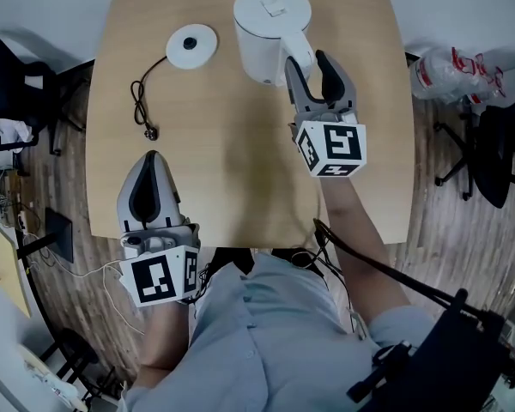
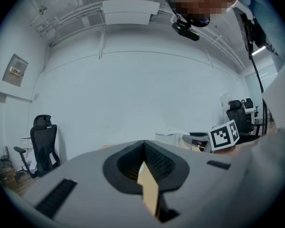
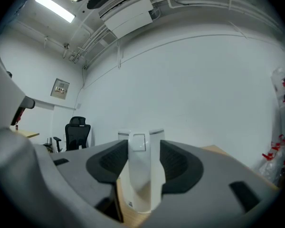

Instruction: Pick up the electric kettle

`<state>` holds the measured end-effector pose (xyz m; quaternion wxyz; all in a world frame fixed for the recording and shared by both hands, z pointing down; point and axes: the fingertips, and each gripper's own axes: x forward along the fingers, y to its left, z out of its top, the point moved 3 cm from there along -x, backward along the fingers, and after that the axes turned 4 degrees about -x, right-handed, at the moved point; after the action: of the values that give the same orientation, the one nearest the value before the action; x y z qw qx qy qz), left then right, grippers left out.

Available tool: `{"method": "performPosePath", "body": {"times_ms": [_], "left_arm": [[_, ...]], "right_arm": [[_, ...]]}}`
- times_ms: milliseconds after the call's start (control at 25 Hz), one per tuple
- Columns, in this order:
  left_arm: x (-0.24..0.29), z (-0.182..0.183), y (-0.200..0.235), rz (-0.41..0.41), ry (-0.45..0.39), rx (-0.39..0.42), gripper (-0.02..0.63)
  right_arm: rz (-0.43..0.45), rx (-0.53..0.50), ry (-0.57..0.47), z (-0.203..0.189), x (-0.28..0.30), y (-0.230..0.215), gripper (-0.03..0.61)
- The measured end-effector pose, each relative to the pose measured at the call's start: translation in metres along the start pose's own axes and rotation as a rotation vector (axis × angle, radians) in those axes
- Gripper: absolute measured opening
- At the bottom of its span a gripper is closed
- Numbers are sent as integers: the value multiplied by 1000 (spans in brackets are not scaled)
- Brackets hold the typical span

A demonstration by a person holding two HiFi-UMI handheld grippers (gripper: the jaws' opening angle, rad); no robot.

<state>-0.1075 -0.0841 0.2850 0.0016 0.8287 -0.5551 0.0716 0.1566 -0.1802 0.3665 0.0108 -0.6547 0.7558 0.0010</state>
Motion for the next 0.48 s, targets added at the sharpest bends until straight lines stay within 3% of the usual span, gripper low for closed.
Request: {"method": "performPosePath", "body": {"times_ms": [160,320,480], "left_arm": [[-7,1,-17,6,-30,-23,0],[-12,-1,-33,18,-59,-77,0],[-14,4,-41,28,-109,-89,0]], "right_arm": [[-9,12,1,6,-21,-7,196],[-6,-9,-39,37,-39,-9,195],[59,-70,-101,78,-58,7,132]]}}
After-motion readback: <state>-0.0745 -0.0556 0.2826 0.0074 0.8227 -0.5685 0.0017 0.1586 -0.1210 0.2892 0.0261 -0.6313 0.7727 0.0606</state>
